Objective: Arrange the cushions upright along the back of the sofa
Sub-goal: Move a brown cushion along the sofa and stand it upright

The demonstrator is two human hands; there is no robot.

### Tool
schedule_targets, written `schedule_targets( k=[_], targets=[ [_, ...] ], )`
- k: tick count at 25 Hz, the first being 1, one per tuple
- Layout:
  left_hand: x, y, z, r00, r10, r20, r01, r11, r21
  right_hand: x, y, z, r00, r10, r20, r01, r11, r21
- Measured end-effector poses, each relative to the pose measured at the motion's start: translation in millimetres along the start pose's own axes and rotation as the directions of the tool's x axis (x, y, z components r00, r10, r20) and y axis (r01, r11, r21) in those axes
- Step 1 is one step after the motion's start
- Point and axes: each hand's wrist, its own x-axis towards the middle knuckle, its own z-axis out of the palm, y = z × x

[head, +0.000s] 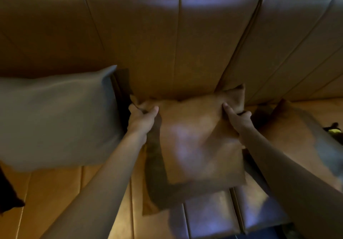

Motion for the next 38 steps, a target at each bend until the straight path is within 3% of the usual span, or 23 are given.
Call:
schedule_targets(
  k=[6, 13, 21, 25, 27, 30, 32, 34, 36, 38],
  targets=[
    [4, 40, -17, 0.974, 0.227, -0.001, -0.226, 0.969, -0.104, -5, -34, 2, 0.982, -0.187, -0.035, 0.19, 0.956, 0.224],
    [23, 33, -21, 0.981, 0.191, 0.044, -0.181, 0.968, -0.173, -2, -38, 22, 0.962, -0.273, 0.031, 0.257, 0.934, 0.249],
    [24, 32, -16, 0.967, 0.244, 0.08, -0.224, 0.954, -0.199, 5, -35, 18, 0.939, -0.32, -0.125, 0.341, 0.91, 0.234],
    [31, 32, -12, 0.974, 0.2, 0.108, -0.175, 0.963, -0.204, 14, -33, 22, 0.949, -0.313, -0.04, 0.312, 0.916, 0.253],
    [33, 35, -6, 0.986, 0.157, 0.061, -0.148, 0.98, -0.132, 17, -33, 21, 0.957, -0.291, 0.0, 0.281, 0.925, 0.257],
    [19, 45, 8, 0.974, 0.188, -0.126, -0.186, 0.982, 0.025, 19, -34, 11, 0.966, -0.252, 0.061, 0.227, 0.934, 0.275],
    [5, 50, 13, 0.926, 0.282, -0.251, -0.223, 0.945, 0.239, 17, -33, 2, 0.963, -0.253, 0.095, 0.219, 0.935, 0.279],
    [-10, 45, 24, 0.817, 0.486, -0.311, -0.288, 0.81, 0.511, 15, -26, -10, 0.966, -0.241, 0.09, 0.209, 0.941, 0.267],
    [-24, 40, 40, 0.662, 0.711, -0.238, -0.414, 0.611, 0.674, 18, -4, -27, 0.981, -0.189, 0.039, 0.177, 0.961, 0.211],
    [-41, 40, 61, 0.538, 0.839, -0.074, -0.551, 0.417, 0.723, 28, 27, -51, 0.983, -0.172, -0.062, 0.176, 0.981, 0.079]
  ],
)
